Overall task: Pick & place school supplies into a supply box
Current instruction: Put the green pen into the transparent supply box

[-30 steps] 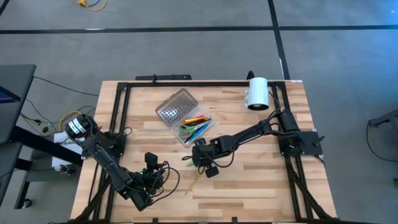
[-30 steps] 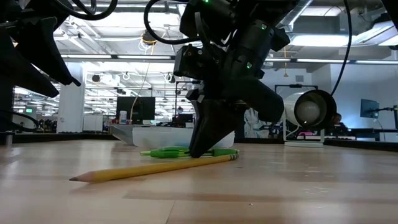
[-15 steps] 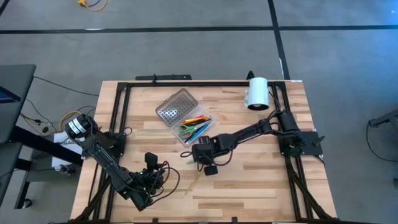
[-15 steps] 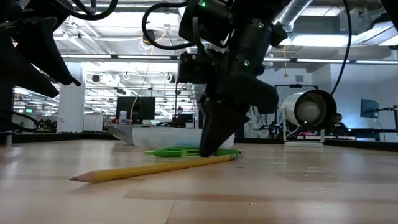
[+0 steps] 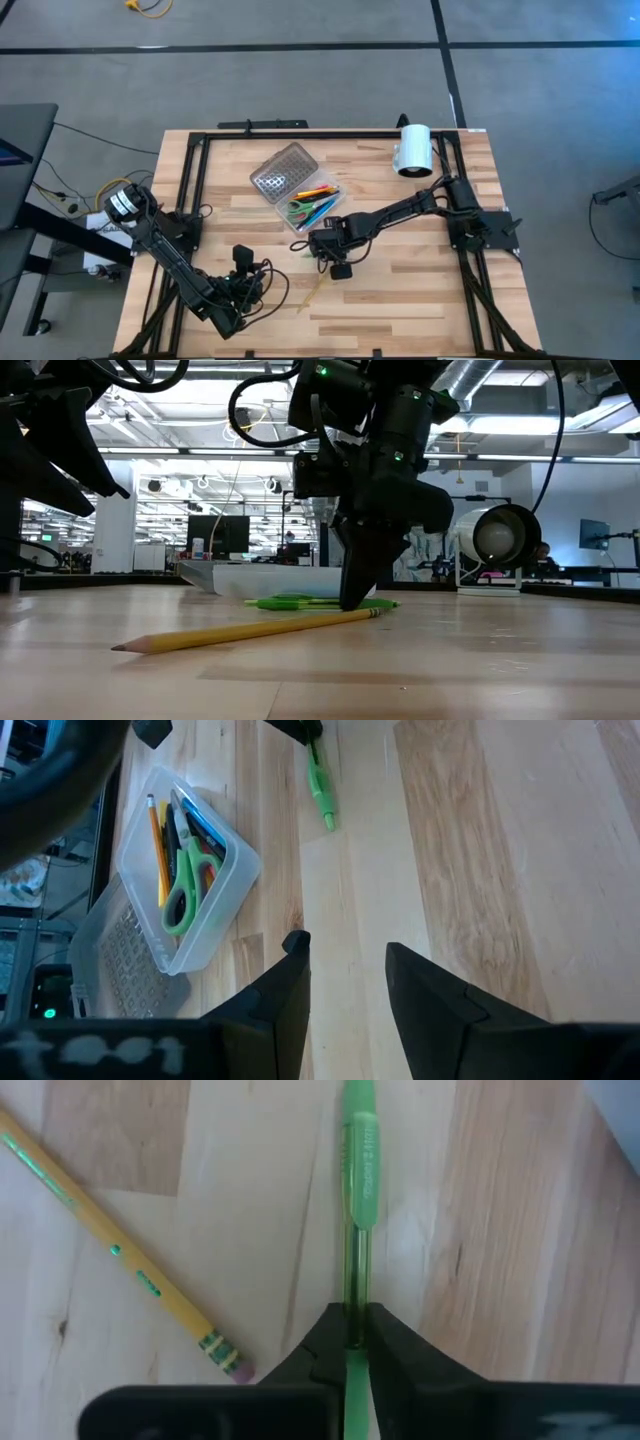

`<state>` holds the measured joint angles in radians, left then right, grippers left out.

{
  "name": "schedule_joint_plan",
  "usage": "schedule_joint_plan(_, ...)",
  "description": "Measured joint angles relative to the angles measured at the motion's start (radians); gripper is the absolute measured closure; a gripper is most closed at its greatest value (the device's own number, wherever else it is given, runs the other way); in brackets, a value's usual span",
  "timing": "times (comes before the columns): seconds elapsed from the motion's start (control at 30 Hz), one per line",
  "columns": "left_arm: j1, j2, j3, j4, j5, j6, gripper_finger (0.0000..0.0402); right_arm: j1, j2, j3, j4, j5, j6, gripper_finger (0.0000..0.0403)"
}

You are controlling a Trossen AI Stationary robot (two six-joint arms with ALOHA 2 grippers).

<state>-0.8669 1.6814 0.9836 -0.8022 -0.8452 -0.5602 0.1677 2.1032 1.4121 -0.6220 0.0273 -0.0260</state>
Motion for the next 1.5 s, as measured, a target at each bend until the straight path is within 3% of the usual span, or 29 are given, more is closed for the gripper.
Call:
schedule_joint_plan(0.27, 0.0, 0.0, 0.0, 0.0, 0.0, 0.0, 0.0278, 0.002, -0.002, 0.002, -0.076, 0.005, 0.052, 0.0377)
schedule_joint_plan(0.53, 0.0, 0.0, 0.0, 0.0, 0.0, 0.0, 0.0278, 0.002, -0.002, 0.001, -0.095, 0.003, 0.053, 0.0397)
schedule_joint_plan(0.83, 0.0, 0.0, 0.0, 0.0, 0.0, 0.0, 0.0278, 0.0, 0.001, 0.033, -0.099, -0.027, 0.052, 0.0326)
schedule_joint_plan(1.03, 0.0, 0.0, 0.0, 0.0, 0.0, 0.0, 0.0278, -0.004, 0.008, 0.065, -0.088, -0.053, 0.045, 0.0307)
schedule_joint_plan(1.27, 0.0, 0.0, 0.0, 0.0, 0.0, 0.0, 0.0278, -0.02, 0.017, 0.07, -0.106, -0.062, 0.052, 0.0317)
schedule_joint_plan(1.5, 0.0, 0.0, 0.0, 0.0, 0.0, 0.0, 0.0278, -0.02, 0.028, 0.074, -0.114, -0.055, 0.026, 0.0375)
